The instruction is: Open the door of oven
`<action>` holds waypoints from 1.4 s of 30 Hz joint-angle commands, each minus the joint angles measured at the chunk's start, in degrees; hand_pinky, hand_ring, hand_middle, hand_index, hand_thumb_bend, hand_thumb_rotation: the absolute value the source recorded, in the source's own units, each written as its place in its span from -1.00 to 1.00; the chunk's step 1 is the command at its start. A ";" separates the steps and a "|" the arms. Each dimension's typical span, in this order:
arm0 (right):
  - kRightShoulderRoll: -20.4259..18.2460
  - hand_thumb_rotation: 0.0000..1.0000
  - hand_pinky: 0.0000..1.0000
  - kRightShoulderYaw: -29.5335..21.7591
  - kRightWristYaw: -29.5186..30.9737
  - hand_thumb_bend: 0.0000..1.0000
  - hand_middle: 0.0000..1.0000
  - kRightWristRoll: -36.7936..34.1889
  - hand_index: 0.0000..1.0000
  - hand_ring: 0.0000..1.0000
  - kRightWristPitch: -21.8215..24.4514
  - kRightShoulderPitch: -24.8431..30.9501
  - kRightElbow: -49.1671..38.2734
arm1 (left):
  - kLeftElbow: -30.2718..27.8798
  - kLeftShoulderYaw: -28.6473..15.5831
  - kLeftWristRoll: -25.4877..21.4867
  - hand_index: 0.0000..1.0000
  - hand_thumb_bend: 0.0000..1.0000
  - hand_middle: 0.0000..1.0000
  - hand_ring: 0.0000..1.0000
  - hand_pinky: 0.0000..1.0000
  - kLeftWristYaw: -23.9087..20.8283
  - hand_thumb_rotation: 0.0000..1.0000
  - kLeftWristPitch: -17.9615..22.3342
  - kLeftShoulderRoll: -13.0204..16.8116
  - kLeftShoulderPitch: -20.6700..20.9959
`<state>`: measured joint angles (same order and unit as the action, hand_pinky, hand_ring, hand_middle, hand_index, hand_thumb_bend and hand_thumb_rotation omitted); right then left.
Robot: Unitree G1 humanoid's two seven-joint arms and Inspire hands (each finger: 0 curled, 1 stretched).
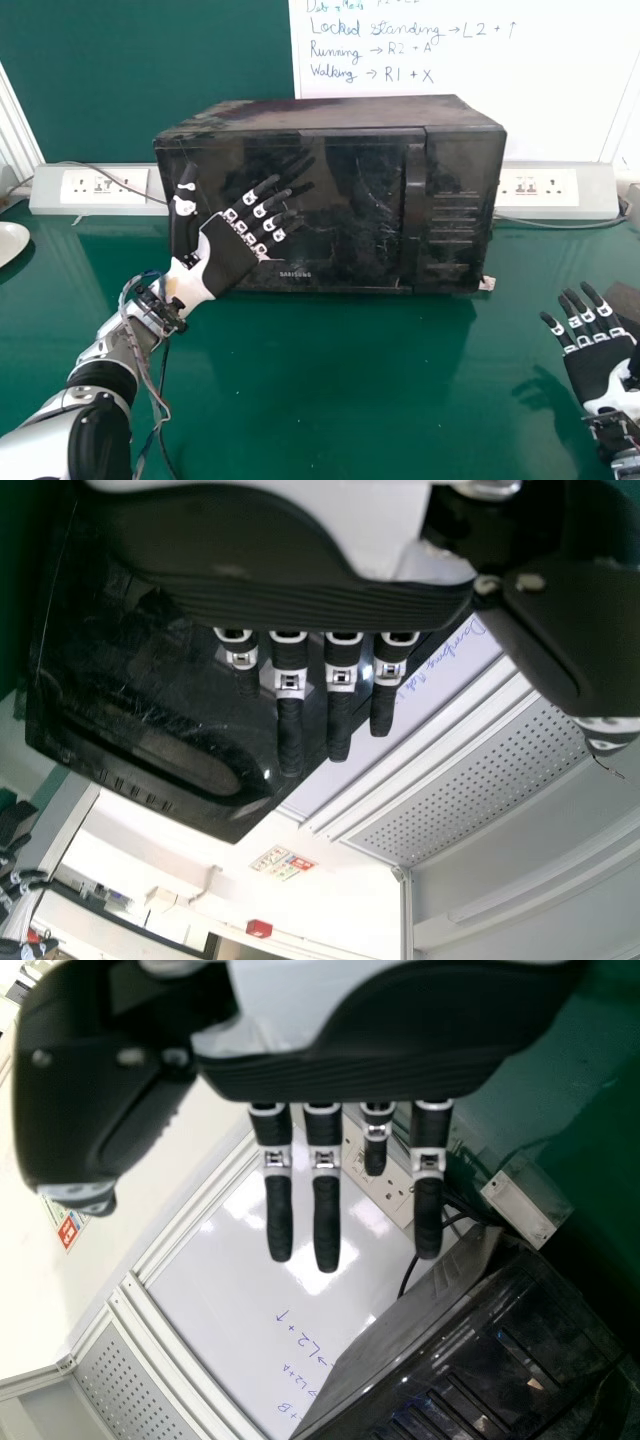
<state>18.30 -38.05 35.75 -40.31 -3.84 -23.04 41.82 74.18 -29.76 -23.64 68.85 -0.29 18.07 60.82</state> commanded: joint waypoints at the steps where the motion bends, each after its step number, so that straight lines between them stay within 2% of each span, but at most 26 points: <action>1: -1.09 0.71 0.31 -0.26 0.47 1.00 0.69 -0.49 0.82 0.49 0.55 1.77 1.88 | 0.28 0.42 0.18 0.30 0.90 0.23 0.08 -0.03 0.57 -0.03 -0.37 -0.08 0.00; 15: -1.06 0.72 0.29 -0.29 0.17 1.00 0.64 -0.36 0.81 0.46 0.39 1.87 1.86 | 0.30 0.42 0.26 0.31 0.87 0.26 0.12 -0.02 1.31 -0.01 -0.32 -0.40 -0.13; 19: -0.98 0.70 0.24 -0.40 0.04 1.00 0.65 -0.42 0.81 0.45 0.37 1.57 2.35 | 0.42 0.33 0.18 0.31 0.90 0.33 0.16 -0.01 1.04 -0.03 -0.94 -0.32 -0.02; 24: -1.47 0.77 0.26 -0.26 -0.65 1.00 0.68 -0.49 0.80 0.50 0.68 1.83 1.18 | 0.24 0.39 0.40 0.33 0.87 0.45 0.23 0.00 0.25 0.18 0.70 -0.59 -0.28; 29: -1.67 0.84 0.36 0.13 -1.18 1.00 0.72 0.22 0.84 0.59 -0.14 2.05 0.74 | 0.25 0.29 0.24 0.41 1.00 0.53 0.32 -0.04 -0.19 0.39 1.62 -0.86 -0.64; 33: -1.59 0.85 0.48 0.04 -0.66 1.00 0.87 0.06 0.89 0.75 -0.42 1.77 1.39 | 0.64 -0.58 -0.92 0.58 1.00 0.70 0.51 0.06 1.72 0.55 -0.89 -1.16 -0.57; 37: -1.56 0.85 0.48 0.05 -0.94 1.00 0.89 0.10 0.88 0.78 -0.60 1.64 1.60 | 0.77 -1.28 -1.43 0.72 1.00 0.80 0.63 0.15 2.19 0.61 -2.74 -1.34 -0.46; 40: -1.40 0.87 0.62 0.06 -0.87 1.00 0.97 0.02 0.96 0.85 -0.41 1.49 1.90 | 0.73 -1.61 -1.65 0.81 1.00 0.85 0.68 0.20 2.01 0.68 -2.93 -1.57 -0.48; 42: -1.09 0.91 0.87 -0.02 -1.38 1.00 0.99 0.13 0.99 0.97 -0.20 0.99 2.87 | 0.76 -1.79 -2.05 0.83 1.00 0.86 0.69 0.21 2.06 0.68 -3.45 -1.67 -0.43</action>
<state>18.27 -37.91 34.74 -40.07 -4.75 -23.32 42.24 74.52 -30.86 -25.02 70.69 -3.25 16.37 60.81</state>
